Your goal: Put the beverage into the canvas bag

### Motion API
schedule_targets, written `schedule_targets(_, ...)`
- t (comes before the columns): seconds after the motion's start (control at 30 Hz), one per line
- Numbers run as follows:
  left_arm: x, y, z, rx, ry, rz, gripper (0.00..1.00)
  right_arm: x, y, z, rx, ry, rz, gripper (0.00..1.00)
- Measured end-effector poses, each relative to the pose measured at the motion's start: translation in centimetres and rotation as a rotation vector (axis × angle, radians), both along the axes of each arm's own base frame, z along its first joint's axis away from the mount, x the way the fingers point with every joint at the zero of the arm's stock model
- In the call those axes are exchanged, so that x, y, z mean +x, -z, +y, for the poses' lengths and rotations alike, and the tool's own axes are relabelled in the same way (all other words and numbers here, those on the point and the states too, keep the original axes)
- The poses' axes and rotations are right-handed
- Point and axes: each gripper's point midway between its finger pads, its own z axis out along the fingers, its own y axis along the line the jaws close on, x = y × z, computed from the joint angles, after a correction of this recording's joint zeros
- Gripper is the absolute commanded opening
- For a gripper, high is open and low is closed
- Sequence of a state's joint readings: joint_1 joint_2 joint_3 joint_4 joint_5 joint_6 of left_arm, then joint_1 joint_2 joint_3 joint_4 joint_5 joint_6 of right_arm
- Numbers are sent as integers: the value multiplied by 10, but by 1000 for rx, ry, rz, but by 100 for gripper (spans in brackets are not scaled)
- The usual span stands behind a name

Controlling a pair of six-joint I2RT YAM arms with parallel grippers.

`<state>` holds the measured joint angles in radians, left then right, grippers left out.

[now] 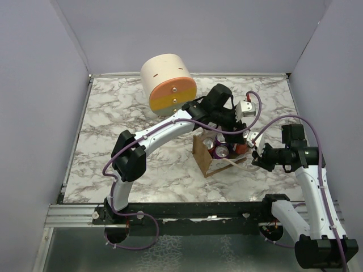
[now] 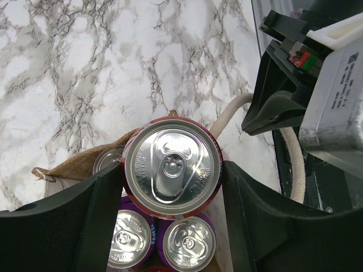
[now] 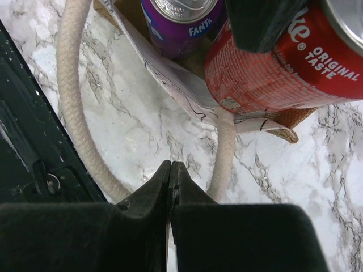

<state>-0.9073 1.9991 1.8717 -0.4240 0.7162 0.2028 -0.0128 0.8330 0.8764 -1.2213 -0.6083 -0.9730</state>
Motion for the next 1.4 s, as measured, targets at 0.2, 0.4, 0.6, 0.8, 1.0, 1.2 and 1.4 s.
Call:
schedule_targets(0.2,1,-2,-2,-9,-22,30,0,0,-1,2,9,-4,-3,2)
schedule_targets(0.4,2,-3,-6,-29,-36,65,0,0,-2,2,11,-4,-2,2)
schedule_targets(0.6,2,-6,-11,-60,-18,69,0,0,-2,2,14,-5,-2,2)
schedule_targets(0.8,2,-12,-13,-104,12,80,0,0,-2,3,15,-3,0,2)
schedule_targets(1.0,4,-5,-12,-140,27,115,0,1,-4,3,17,-1,-4,2)
schedule_targets(1.2,0,3,-7,-179,54,131,0,5,-11,4,24,-2,-16,2)
schedule_targets(1.4,-4,30,5,-142,57,184,0,5,-11,5,35,-3,-6,2)
